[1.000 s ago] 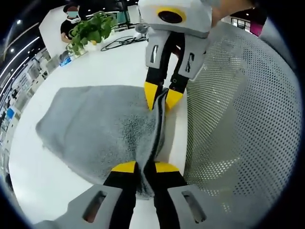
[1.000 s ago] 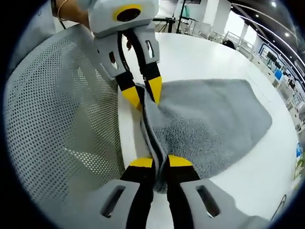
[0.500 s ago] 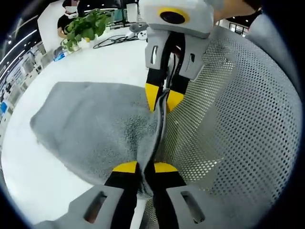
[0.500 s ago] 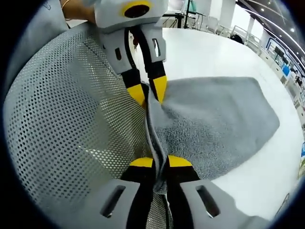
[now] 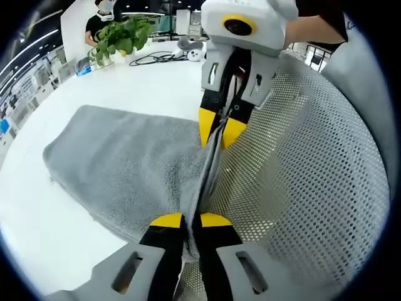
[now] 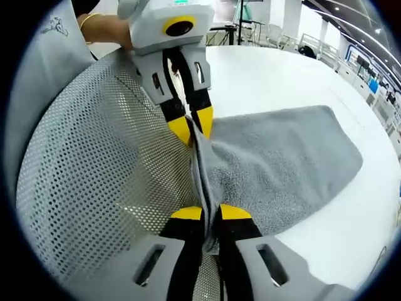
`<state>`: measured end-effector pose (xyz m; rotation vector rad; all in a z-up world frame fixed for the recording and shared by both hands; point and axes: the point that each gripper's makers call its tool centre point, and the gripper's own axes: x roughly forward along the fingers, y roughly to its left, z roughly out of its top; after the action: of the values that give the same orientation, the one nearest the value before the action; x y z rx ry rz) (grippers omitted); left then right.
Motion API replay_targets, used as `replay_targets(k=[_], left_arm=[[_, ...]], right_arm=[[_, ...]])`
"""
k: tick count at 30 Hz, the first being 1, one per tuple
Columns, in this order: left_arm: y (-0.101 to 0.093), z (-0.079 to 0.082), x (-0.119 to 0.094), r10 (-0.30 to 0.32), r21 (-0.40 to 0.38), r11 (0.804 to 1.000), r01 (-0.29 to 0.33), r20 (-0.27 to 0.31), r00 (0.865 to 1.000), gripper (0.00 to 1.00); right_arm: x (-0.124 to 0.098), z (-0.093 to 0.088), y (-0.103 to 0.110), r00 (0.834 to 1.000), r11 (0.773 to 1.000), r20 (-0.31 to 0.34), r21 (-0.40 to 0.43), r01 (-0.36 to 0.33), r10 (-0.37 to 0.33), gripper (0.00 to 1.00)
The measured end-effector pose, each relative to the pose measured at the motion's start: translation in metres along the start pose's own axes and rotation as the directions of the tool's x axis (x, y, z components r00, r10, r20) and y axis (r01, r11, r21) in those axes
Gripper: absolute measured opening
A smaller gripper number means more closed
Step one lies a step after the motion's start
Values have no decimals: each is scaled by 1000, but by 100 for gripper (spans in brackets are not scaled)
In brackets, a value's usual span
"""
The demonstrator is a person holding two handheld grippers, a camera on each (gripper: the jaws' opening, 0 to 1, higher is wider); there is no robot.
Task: Fold the towel on the table until its edges align and the towel forms a compact rectangular stack.
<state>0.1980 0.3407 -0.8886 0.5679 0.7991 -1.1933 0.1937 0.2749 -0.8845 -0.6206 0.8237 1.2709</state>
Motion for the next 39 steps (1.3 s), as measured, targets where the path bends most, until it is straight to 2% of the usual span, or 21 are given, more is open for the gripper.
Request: replay_targets(k=[6,11,17,21,33,39], left_arm=[[7,13,-14,24,10,1000,-24,28,999,7],[13,27,-29,64,60,996,-66,37,997,7],[13,38,-41,84,98,991,-88,45,995,7],[12,44,-50,87,93,991,-93,64,994,7],[20,58,-74,109,55,992,-116,117,987,7],[22,56,-72,118,32,992,-122,125,985,9]], right_arm=[[-13,11,-6,1000,1000,20,2,14,-14,5],[-23,20,-11,999,1000,46,16,22,-23,5],[-33,26,-13,998,999,56,30,23,-25,5],[-42,32,-10,997,999,70,31,15,-17,5],[-73,65,-20,978,986,200,162,23,-56,4],[-74,69,-24,976,984,205,172,41,-77,4]])
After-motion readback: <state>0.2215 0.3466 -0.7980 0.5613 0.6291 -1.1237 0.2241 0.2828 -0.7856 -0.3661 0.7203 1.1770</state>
